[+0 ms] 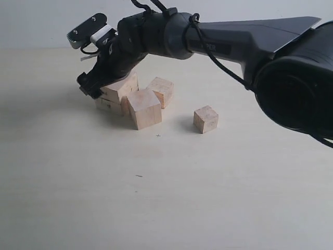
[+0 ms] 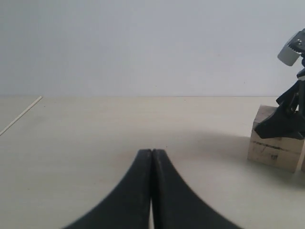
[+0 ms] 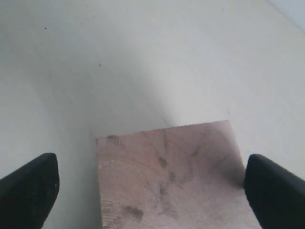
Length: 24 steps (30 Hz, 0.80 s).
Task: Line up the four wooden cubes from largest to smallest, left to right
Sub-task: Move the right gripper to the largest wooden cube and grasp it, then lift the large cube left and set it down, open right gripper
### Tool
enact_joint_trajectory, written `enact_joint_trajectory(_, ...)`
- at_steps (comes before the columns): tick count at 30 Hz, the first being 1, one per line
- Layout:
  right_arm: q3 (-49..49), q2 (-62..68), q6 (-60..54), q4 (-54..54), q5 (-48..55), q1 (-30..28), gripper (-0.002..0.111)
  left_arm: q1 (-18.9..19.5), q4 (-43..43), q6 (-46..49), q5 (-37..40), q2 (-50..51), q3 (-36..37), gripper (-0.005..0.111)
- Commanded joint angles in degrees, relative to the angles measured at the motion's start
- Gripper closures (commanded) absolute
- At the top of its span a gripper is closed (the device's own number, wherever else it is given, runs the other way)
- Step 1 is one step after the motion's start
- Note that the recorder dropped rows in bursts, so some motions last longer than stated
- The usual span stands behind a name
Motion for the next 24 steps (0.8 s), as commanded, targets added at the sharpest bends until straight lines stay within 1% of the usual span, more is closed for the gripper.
enact_joint_trajectory(1,-2.7,0.3,1.1,-1.5,5.4,-1.5,0.003,0.2,0.2,0.0,-0.1,-0.4,-0.1,0.107)
enact_joint_trajectory(6,-2.9,0.4,4.0,-2.3,6.7,-3.9,0.003,0.2,0.2,0.0,-0.1,-0.4,-0.1,0.107)
enact_joint_trajectory(9,-2.9,1.2,3.3,-2.1,8.7,-4.4,0.003,0.2,0.2,0.0,-0.1,-0.4,-0.1,0.107)
enact_joint_trajectory(13,-2.9,2.6,-2.3,-0.3,9.5,-4.4,0.004,0.2,0.2,0.0,-0.1,-0.4,-0.1,0.107)
enact_joint_trajectory(14,-2.9,2.6,-5.0,1.4,9.8,-4.4,0.005,0.2,0.2,0.0,-0.1,-0.4,-0.1,0.107)
enact_joint_trajectory(15,-2.9,2.6,-7.9,2.7,10.0,-4.4,0.009,0.2,0.2,0.0,-0.1,-0.4,-0.1,0.107)
enact_joint_trajectory(17,-3.3,2.2,-11.6,4.4,10.8,-4.4,0.025,0.2,0.2,0.0,-0.1,-0.4,-0.1,0.107)
enact_joint_trajectory(18,-3.7,1.7,-13.1,4.8,11.2,-4.4,0.038,0.2,0.2,0.0,-0.1,-0.4,-0.1,0.107)
enact_joint_trajectory(22,-5.6,-1.5,-12.9,5.3,11.5,-4.4,0.101,0.2,0.2,0.0,-0.1,-0.4,-0.1,0.107)
enact_joint_trajectory(23,-6.1,-2.7,-12.5,5.6,11.5,-4.4,0.107,0.2,0.2,0.0,-0.1,-0.4,-0.1,0.107)
enact_joint_trajectory(24,-6.5,-4.1,-12.6,6.2,11.6,-4.4,0.107,0.2,0.2,0.0,-0.1,-0.4,-0.1,0.107)
